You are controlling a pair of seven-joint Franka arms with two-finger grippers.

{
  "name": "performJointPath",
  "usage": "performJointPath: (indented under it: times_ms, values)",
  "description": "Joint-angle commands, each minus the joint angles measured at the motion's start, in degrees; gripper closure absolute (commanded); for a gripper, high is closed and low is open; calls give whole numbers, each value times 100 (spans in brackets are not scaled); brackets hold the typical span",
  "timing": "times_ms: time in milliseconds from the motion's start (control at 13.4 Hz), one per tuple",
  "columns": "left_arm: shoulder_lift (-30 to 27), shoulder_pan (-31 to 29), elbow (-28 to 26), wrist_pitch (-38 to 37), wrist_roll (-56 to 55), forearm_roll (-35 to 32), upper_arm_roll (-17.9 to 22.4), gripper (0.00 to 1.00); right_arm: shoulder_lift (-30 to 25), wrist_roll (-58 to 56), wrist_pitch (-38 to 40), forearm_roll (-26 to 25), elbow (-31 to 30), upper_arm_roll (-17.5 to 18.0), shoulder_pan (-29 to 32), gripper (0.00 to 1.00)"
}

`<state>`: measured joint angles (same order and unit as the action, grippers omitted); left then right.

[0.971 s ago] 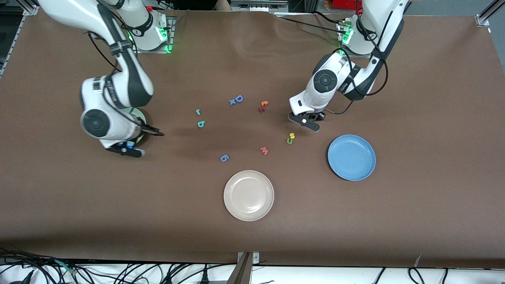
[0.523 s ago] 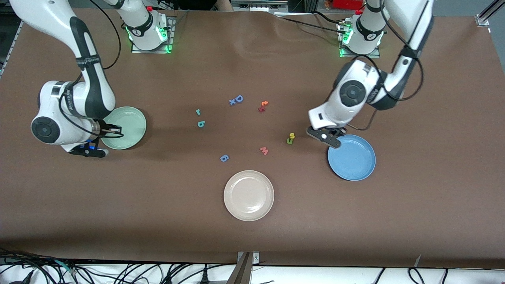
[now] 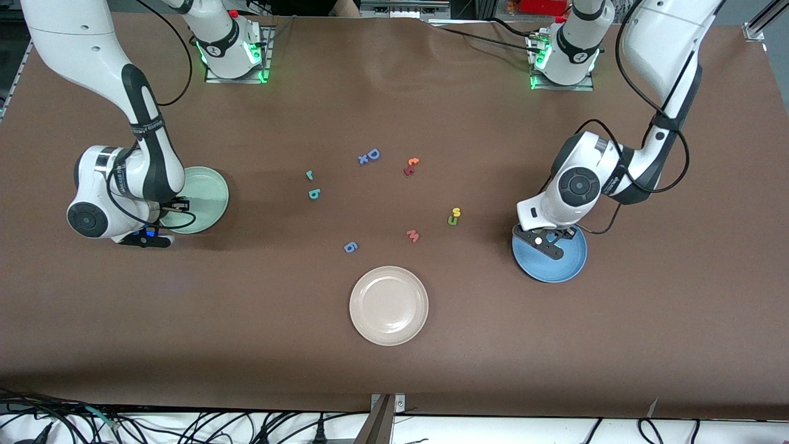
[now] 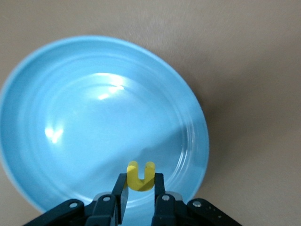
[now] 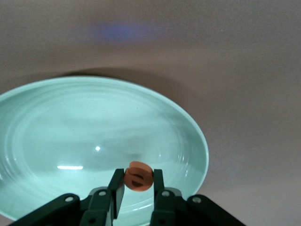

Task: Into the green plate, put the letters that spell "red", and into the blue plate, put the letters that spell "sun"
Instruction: 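Open both grippers to drop the letters onto the plates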

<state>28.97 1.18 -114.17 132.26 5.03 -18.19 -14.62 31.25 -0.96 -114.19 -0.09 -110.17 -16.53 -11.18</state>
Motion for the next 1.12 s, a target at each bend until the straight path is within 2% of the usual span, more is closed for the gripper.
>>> performJointPath:
  times_ms: [0,75,149,224,374,523,747,971,1046]
  values:
    - [197,-197,105,107,59,-177,-58,81,-84,-124,-7,44,31,0,38,25]
    - [180,-188,114,90,77,-177,-58,53,-119,-124,2,36,57,0,37,13]
    - [162,-188,131,55,112,-185,-76,14,-215,-72,63,44,110,9,37,1]
    - [145,-179,132,46,121,-185,-85,0,-434,7,160,44,119,44,-23,1]
    - [13,-179,140,-6,121,-185,-111,0,-908,498,590,44,154,71,-348,1]
    - [-320,-118,149,-234,42,-177,-303,0,-1191,814,740,106,189,324,-568,1]
    - [-497,-118,193,-394,-255,-80,-742,0,-1280,2087,837,123,338,1219,-569,2]
    - [-410,22,193,-368,-1214,-89,-1034,0,-1087,2661,313,824,278,1879,-578,2]
    - [-314,179,202,-332,-1302,-71,-1034,0,-947,2801,162,835,251,2046,-587,5]
